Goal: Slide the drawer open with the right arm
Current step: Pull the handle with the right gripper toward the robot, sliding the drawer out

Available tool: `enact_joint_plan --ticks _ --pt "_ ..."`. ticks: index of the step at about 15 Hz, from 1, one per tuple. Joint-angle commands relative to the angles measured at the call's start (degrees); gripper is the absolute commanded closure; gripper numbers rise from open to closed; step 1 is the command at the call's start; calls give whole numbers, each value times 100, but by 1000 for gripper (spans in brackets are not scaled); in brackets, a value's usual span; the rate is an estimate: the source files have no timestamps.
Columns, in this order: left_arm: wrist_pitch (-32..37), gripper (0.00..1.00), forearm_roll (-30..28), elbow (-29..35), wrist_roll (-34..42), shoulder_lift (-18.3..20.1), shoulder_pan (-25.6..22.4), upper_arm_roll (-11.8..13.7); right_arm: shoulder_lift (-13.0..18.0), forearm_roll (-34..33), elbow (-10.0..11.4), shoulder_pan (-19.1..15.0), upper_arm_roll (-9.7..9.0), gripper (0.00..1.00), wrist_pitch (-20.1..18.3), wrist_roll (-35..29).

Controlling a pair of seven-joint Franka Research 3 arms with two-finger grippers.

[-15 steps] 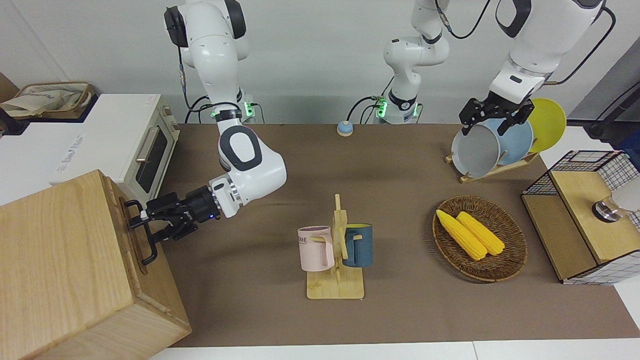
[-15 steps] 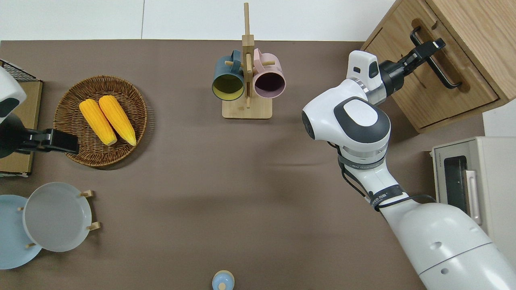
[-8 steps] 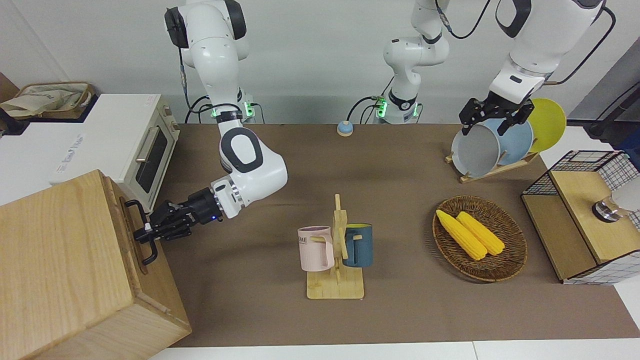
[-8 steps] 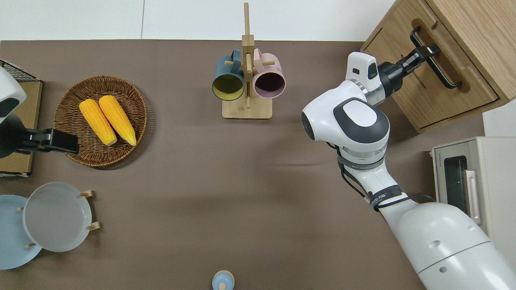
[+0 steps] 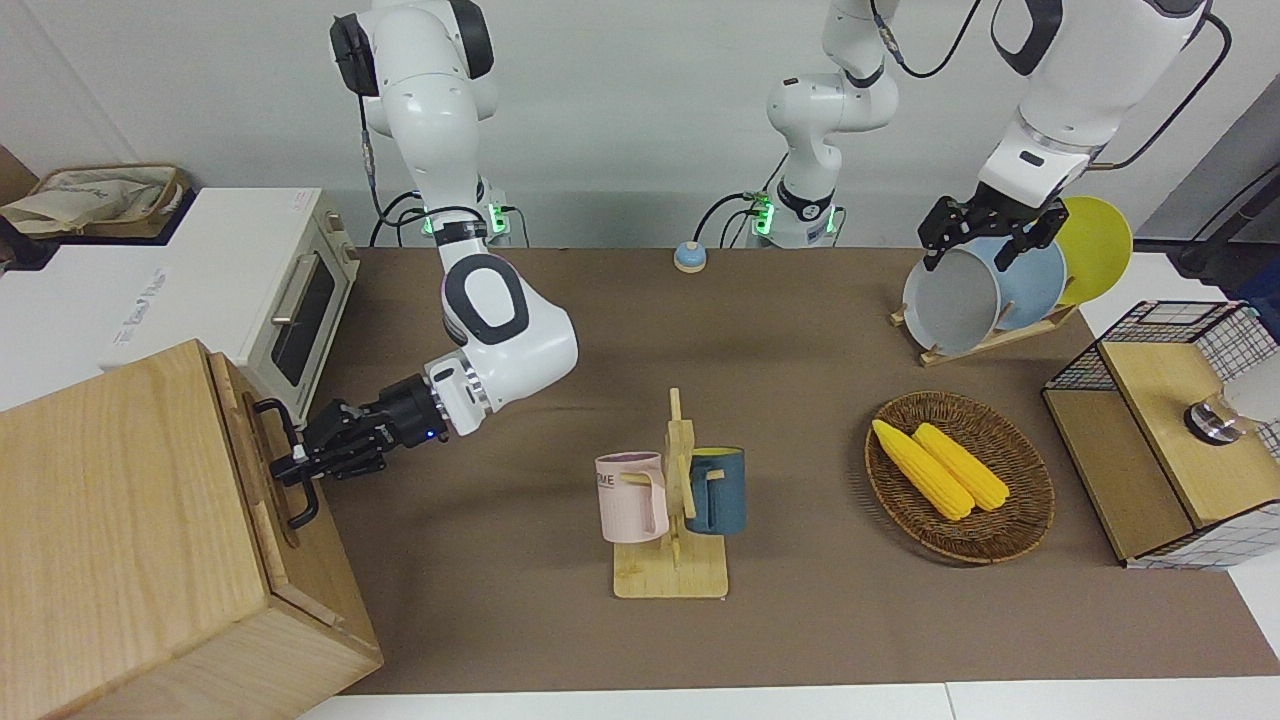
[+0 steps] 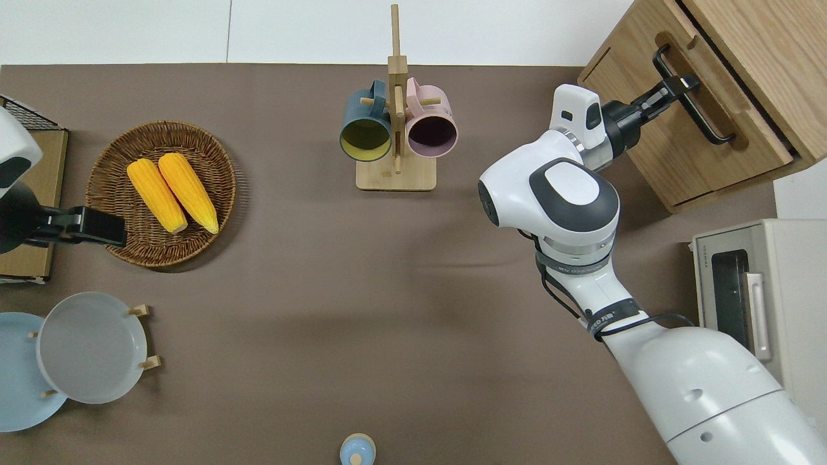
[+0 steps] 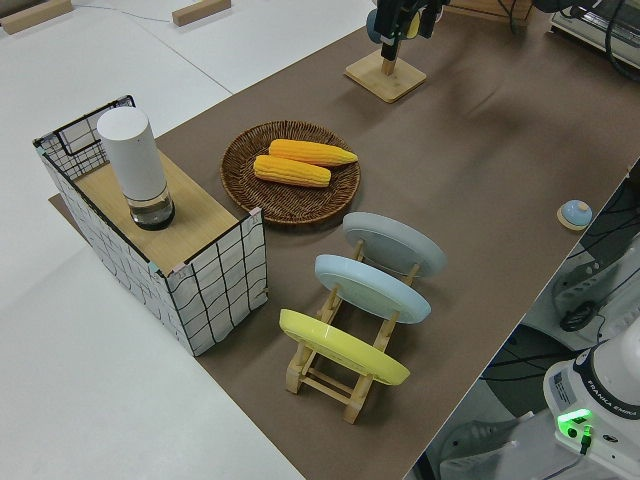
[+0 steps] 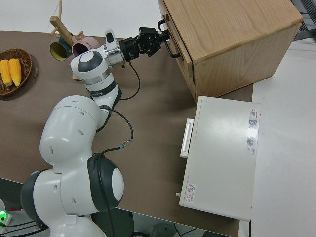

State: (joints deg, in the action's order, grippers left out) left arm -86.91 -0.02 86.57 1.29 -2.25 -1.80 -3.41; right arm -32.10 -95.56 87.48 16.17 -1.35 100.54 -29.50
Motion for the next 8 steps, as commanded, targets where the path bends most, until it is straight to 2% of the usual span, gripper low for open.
enact_joint_plan --ticks 1,8 --pt "113 7 98 -140 56 -65 -22 -37 72 292 -73 272 -102 1000 -8 120" --pt "113 7 98 -149 56 -65 -22 -37 72 337 -73 879 -102 1000 -605 261"
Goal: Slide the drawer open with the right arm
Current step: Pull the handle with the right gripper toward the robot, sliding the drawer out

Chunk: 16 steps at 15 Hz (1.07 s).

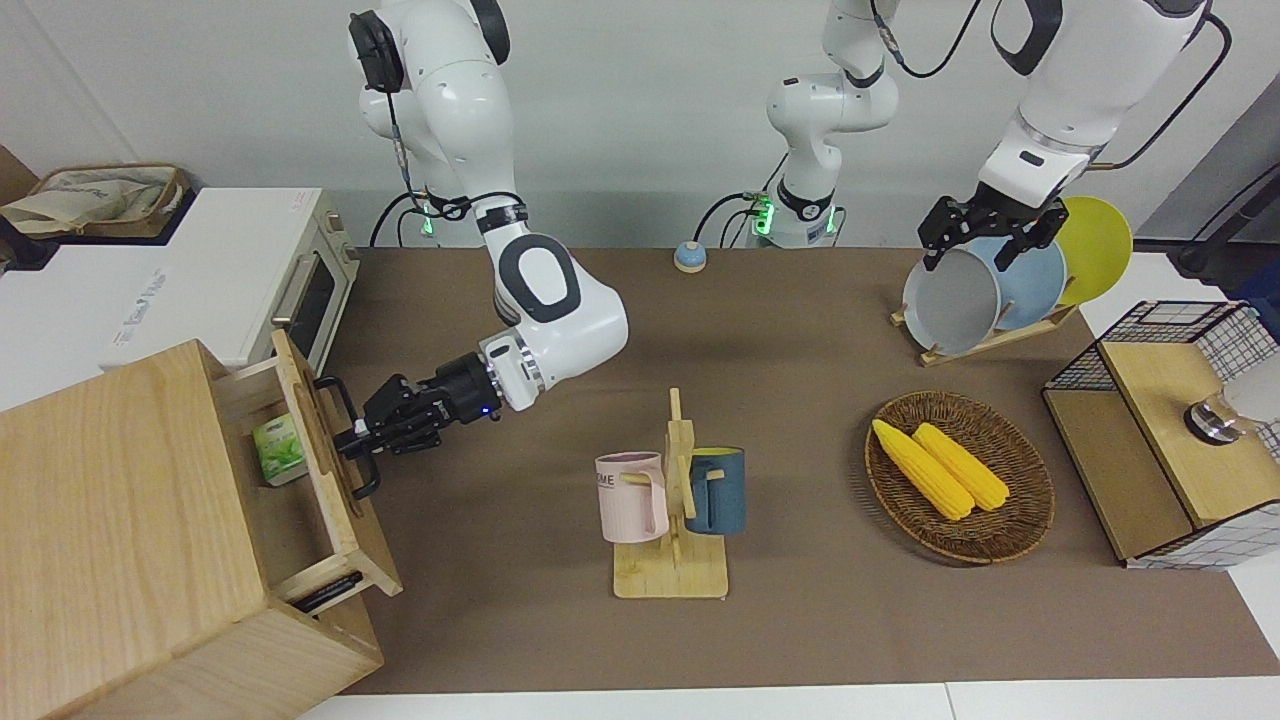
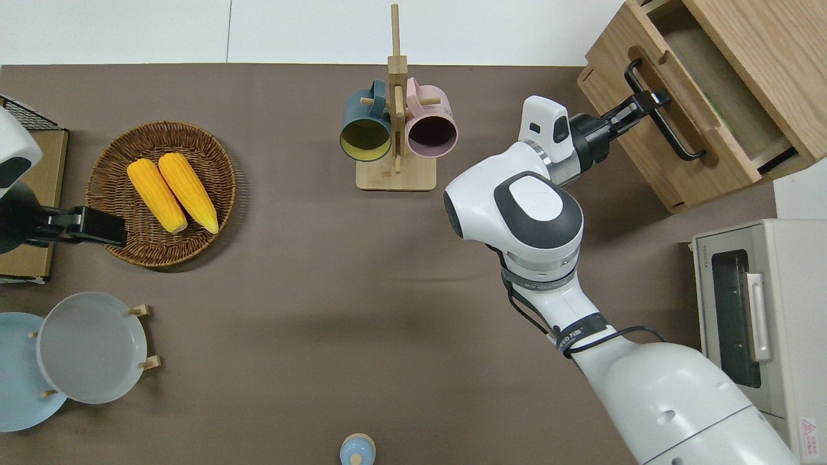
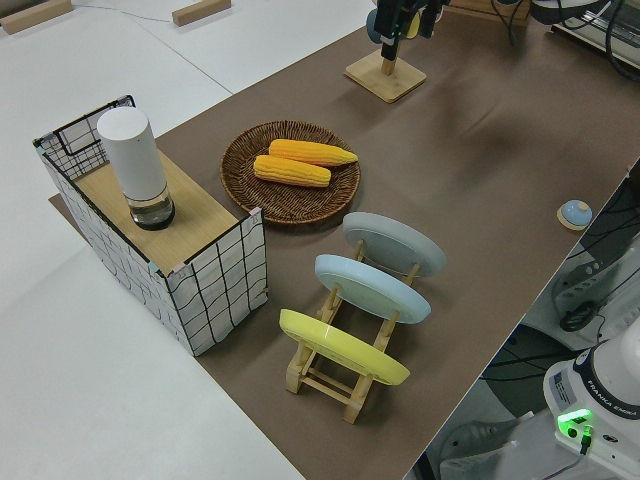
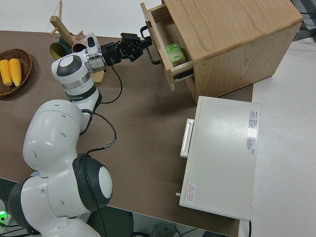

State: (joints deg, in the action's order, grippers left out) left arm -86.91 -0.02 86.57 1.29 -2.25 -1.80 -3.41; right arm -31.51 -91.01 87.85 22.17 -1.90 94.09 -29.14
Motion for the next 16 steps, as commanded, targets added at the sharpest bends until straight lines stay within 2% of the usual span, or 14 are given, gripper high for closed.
enact_joint_plan --ticks 1,12,16 --pt "113 7 98 -149 55 -65 -22 -37 14 -93 -110 366 -38 1000 -56 225" --pt "113 7 98 -149 55 -65 -22 -37 -13 391 -110 1377 6 1000 -857 216" --pt "113 7 98 -149 55 -65 -22 -37 -22 400 -110 1597 6 1000 -1042 216"
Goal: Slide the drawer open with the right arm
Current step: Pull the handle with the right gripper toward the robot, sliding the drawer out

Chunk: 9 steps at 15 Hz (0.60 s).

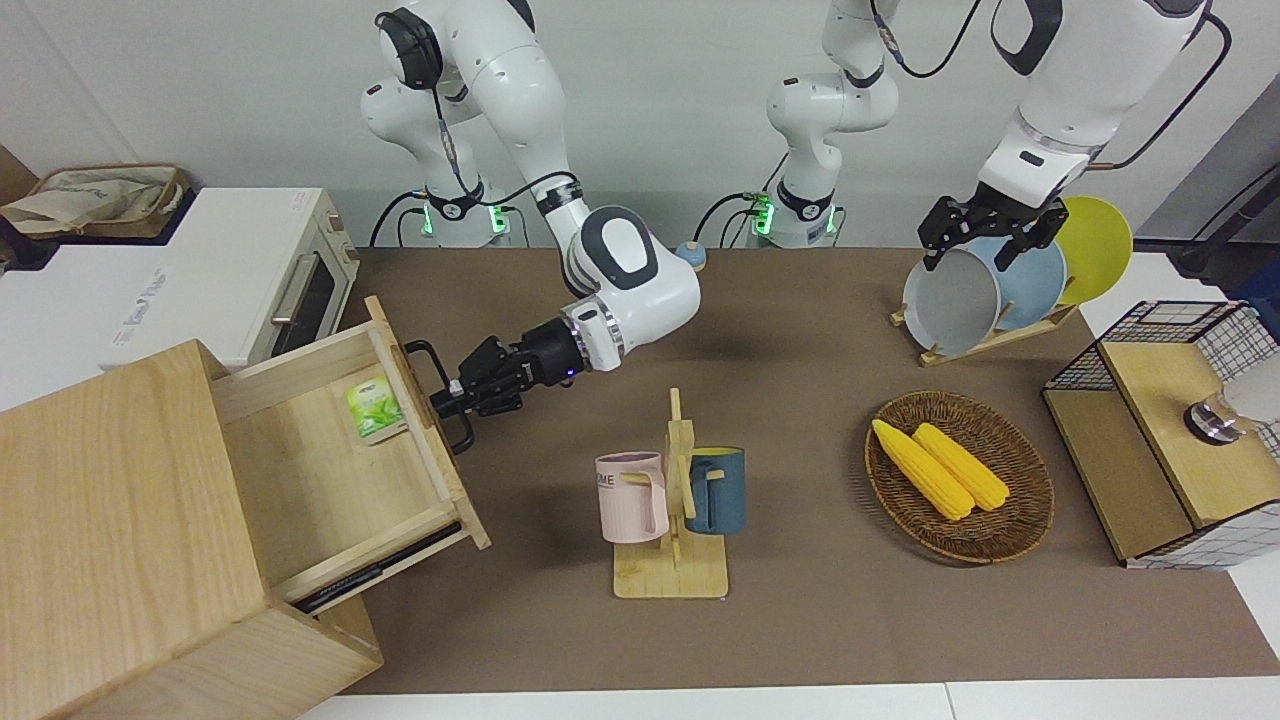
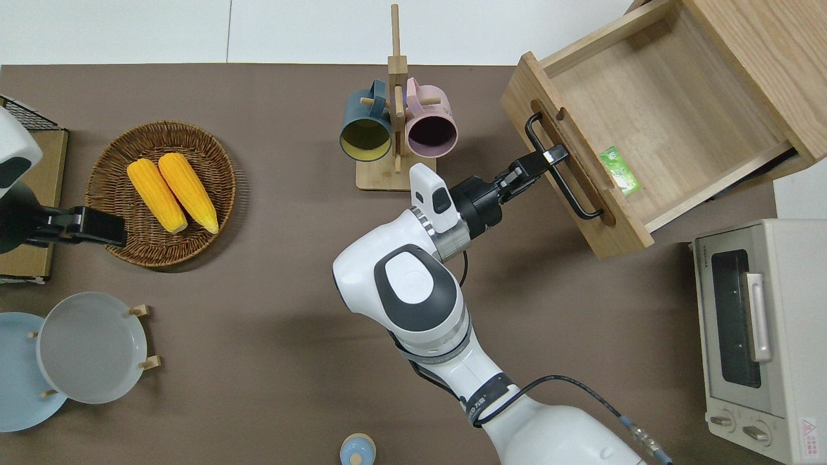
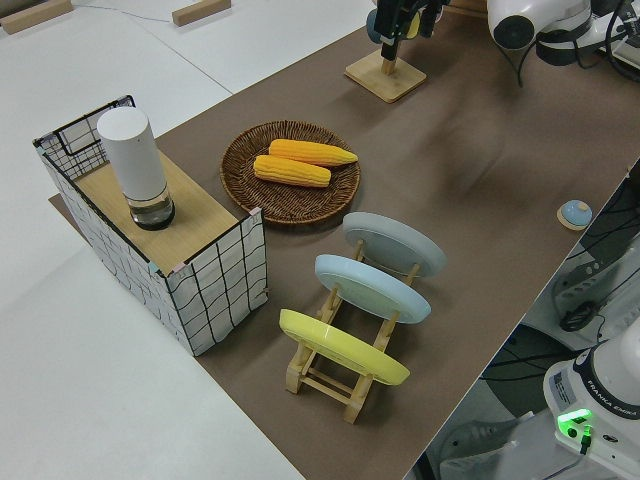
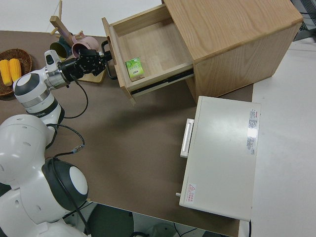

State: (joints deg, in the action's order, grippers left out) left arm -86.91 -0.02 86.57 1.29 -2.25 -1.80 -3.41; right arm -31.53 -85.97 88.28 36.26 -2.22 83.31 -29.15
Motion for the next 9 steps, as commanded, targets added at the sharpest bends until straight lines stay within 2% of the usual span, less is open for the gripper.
enact_joint_plan --ticks 1,3,8,9 --pt "113 7 98 -149 55 -65 -22 -37 -20 -105 -154 249 38 1000 -34 217" --pt "113 7 98 -140 55 -65 -22 -37 -38 -105 -154 267 38 1000 -148 217" --pt "113 7 98 -149 55 -65 -22 -37 -38 -105 -154 267 38 997 -148 191" --pt "113 7 98 -140 55 -65 -22 -37 -38 -105 -154 267 38 932 -148 182"
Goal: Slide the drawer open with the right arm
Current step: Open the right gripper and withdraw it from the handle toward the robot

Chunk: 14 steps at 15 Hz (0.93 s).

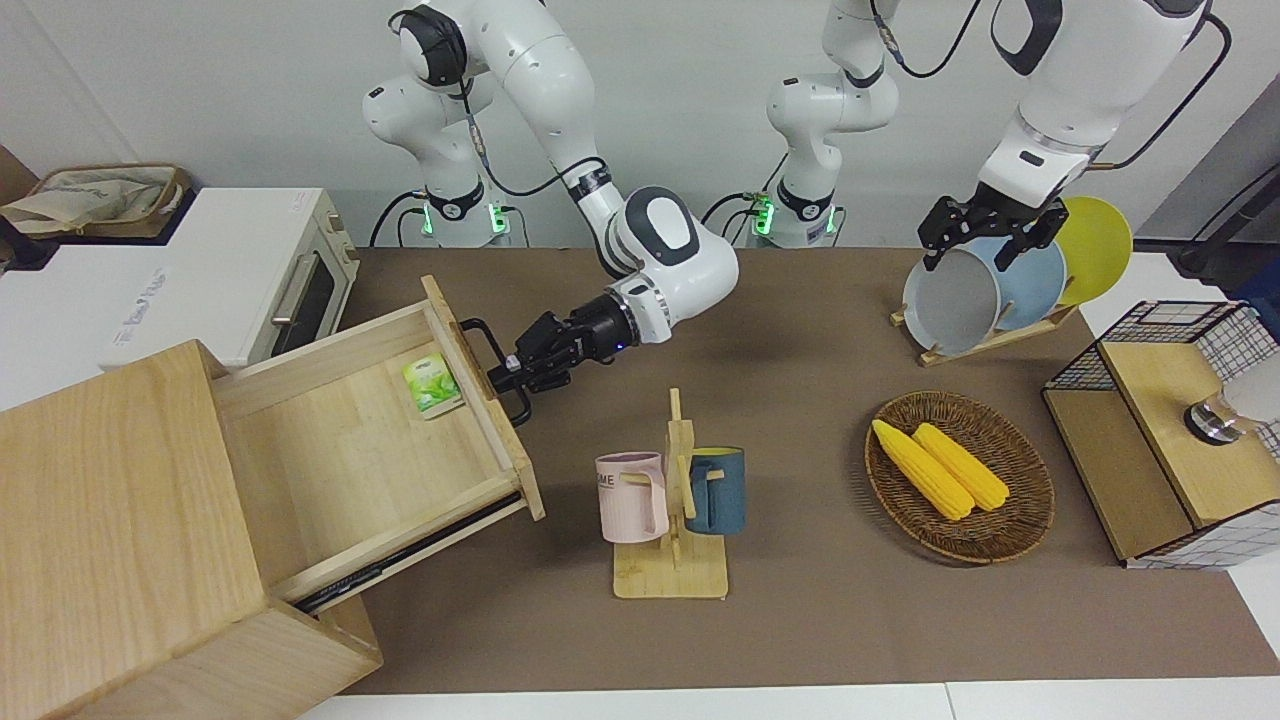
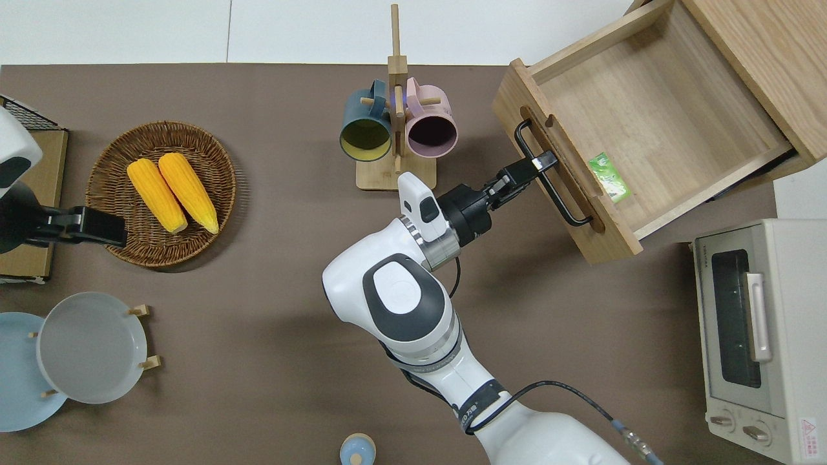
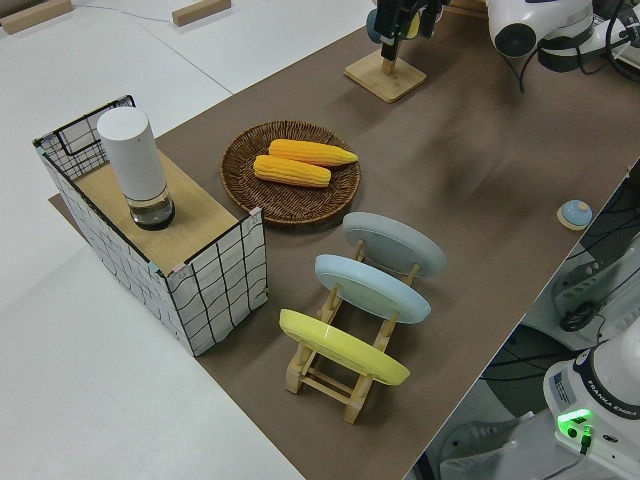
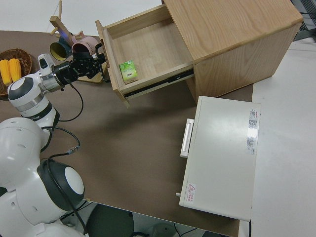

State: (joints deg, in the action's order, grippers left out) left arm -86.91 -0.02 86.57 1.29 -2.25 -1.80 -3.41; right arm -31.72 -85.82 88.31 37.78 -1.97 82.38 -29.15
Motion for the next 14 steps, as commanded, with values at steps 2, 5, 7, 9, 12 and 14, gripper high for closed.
enact_joint_plan --ticks 2,5,7,9,12,14 --pt "113 7 98 -140 56 -65 -22 -37 -19 -110 -156 106 12 553 -56 165" --pt "113 7 98 -149 56 -65 -22 -37 -10 171 -200 89 21 11 -47 -19" --pt "113 7 98 -149 56 -65 -22 -37 -19 364 -244 80 21 11 -3 -553" --pt "113 7 98 -149 56 -65 -22 -37 -10 391 -244 71 21 11 6 -679" --pt "113 7 98 -140 56 -65 -22 -37 -10 400 -244 106 21 11 -3 -627" --pt "113 7 98 -149 56 -65 -22 -37 -1 426 -253 124 4 11 -20 -557"
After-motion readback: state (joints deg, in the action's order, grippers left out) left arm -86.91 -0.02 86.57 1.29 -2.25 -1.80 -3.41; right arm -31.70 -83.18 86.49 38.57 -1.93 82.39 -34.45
